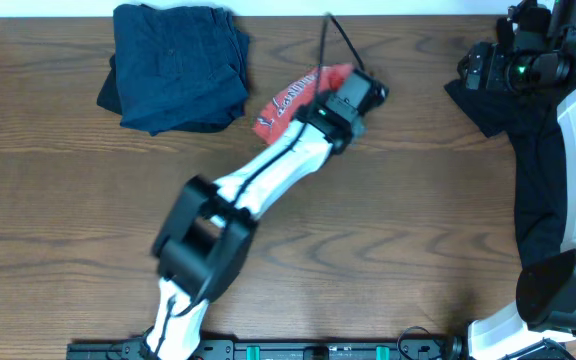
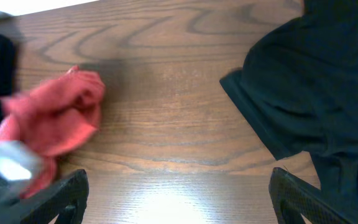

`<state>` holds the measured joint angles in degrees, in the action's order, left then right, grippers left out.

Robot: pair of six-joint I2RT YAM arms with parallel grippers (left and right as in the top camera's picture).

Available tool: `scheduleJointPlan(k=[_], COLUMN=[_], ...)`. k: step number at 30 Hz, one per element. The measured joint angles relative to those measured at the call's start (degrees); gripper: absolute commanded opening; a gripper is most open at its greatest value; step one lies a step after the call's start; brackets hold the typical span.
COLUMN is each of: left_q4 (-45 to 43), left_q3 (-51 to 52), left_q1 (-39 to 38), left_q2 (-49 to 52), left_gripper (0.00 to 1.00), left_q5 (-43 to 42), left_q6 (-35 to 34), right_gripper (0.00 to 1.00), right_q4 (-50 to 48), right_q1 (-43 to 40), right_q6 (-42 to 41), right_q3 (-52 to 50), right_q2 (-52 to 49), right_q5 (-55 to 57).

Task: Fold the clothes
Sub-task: 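Lift and carry the red shirt to the navy stack at top left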

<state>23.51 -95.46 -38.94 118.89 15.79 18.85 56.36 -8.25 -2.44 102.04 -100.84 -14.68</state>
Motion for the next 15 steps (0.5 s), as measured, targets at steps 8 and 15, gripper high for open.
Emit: scheduleJointPlan(k=[8, 15], left_q4=[-3.6, -3.7], left_q3=[0.0, 0.0], left_q1=[2.5, 9.0], left_q2=[-11.1, -16.6], left_gripper=[0.06, 0.06], left_q5=[3.5, 6.7], left_q6=[-2.6, -2.8], right_gripper=[0.9, 0.9], right_q4=[-0.8, -1.2], right_q1=[0.0, 0.0], right_q6=[0.0, 0.0], right_q3=[0.0, 0.0], right_q2=[0.0, 0.0], right_q5=[0.0, -0.1])
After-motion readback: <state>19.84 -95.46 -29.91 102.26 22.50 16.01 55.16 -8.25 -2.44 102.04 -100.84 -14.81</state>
